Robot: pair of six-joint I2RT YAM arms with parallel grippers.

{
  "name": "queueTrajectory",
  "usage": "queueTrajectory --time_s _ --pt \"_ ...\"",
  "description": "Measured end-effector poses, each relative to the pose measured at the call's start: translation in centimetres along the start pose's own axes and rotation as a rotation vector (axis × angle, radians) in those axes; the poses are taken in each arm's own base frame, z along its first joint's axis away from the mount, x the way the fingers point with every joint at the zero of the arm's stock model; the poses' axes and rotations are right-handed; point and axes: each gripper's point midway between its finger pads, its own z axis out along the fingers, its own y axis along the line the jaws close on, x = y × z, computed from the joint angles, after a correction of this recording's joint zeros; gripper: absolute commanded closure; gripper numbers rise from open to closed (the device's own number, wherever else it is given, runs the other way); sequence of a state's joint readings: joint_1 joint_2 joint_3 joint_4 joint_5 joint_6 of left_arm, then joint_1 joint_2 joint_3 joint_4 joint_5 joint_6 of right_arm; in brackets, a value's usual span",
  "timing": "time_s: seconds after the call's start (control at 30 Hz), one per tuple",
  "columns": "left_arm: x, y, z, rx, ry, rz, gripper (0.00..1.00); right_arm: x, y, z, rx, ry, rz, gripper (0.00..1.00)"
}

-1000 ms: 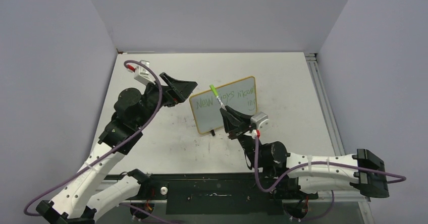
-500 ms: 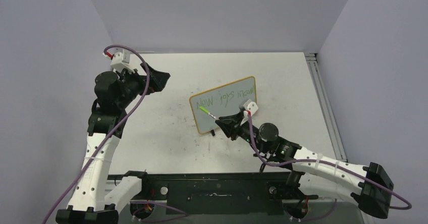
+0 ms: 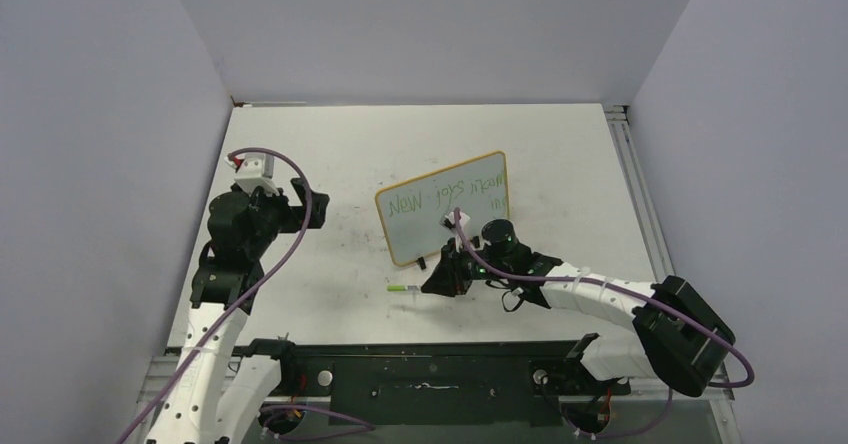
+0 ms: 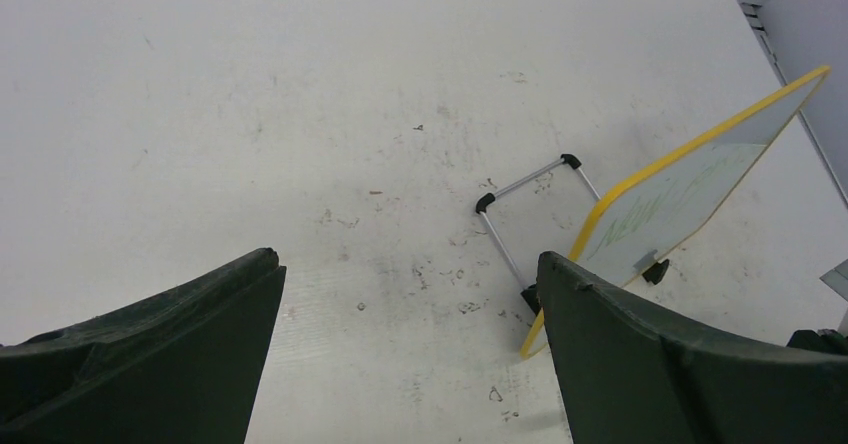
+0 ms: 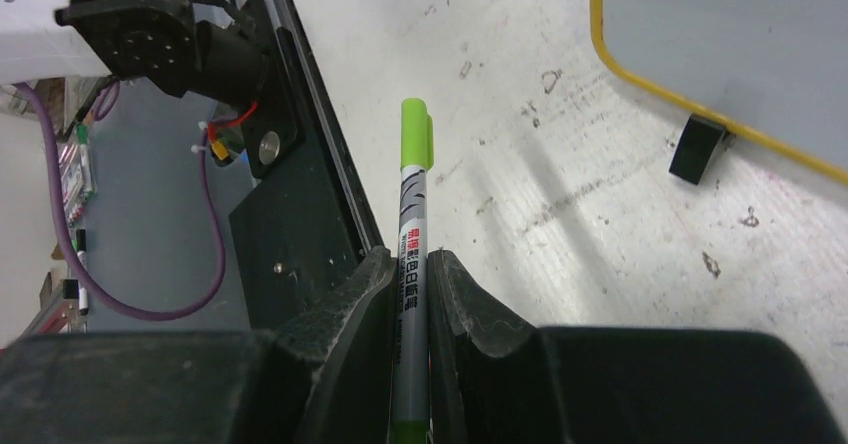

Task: Write a sentence on the whiteboard
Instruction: Place the whiteboard marker at the center of the board, then reset both arms

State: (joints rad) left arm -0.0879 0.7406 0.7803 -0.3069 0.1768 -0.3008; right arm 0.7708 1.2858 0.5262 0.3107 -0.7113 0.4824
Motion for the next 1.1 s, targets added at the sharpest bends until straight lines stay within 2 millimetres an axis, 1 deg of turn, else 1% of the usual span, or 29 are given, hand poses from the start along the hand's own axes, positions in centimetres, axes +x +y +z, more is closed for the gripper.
queueTrajectory --time_s 0.07,0.13,0.23,0.3,0.4,0.5,0.53,0.6,0.7,0.77,0.87,0.97,1.1 --pt "0.7 0.7 -0.1 -0.025 0.001 0.004 0.03 0.8 -0.6 -0.1 0.026 0.031 0.012 0.94" --pt "1.2 1.2 -0.1 -0.046 0.002 0.007 0.03 1.7 -1.7 -0.1 0.076 0.066 0.029 0.94" --pt "1.2 1.5 -0.1 -0.060 -0.003 0.014 0.03 3.5 -3.6 0.2 0.150 0.123 0.065 0.93" --pt "0.9 1.6 -0.2 -0.065 -0.014 0.020 0.03 4.7 -4.5 0.3 0.179 0.158 0.090 0.89" --pt "0.7 1.6 -0.3 -0.068 -0.025 0.025 0.03 4.9 -4.6 0.5 0.195 0.160 0.086 0.78" --pt "0.6 1.6 -0.4 -0.069 -0.031 0.026 0.03 5.0 -5.0 0.6 0.231 0.156 0.079 0.55" --pt "0.5 1.6 -0.4 -0.069 -0.032 0.026 0.03 5.1 -5.2 0.5 0.247 0.158 0.079 0.50" --pt "0.5 1.6 -0.4 -0.070 -0.033 0.026 0.03 5.2 -5.8 0.3 0.287 0.156 0.077 0.43" --pt "0.5 1.6 -0.4 -0.071 -0.034 0.026 0.03 5.3 -6.8 -0.4 0.356 0.142 0.075 0.35" --pt "0.5 1.7 -0.4 -0.074 -0.035 0.026 0.03 5.1 -7.0 -0.9 0.390 0.124 0.068 0.31" --pt "0.4 1.8 -0.4 -0.079 -0.037 0.027 0.03 3.9 -7.1 -1.8 0.436 0.068 0.053 0.23" --pt "0.4 1.8 -0.4 -0.083 -0.038 0.027 0.03 1.9 -6.9 -3.0 0.482 -0.018 0.028 0.16" --pt "0.4 1.9 -0.4 -0.088 -0.041 0.026 0.03 -1.2 -6.7 -5.2 0.555 -0.156 0.000 0.07"
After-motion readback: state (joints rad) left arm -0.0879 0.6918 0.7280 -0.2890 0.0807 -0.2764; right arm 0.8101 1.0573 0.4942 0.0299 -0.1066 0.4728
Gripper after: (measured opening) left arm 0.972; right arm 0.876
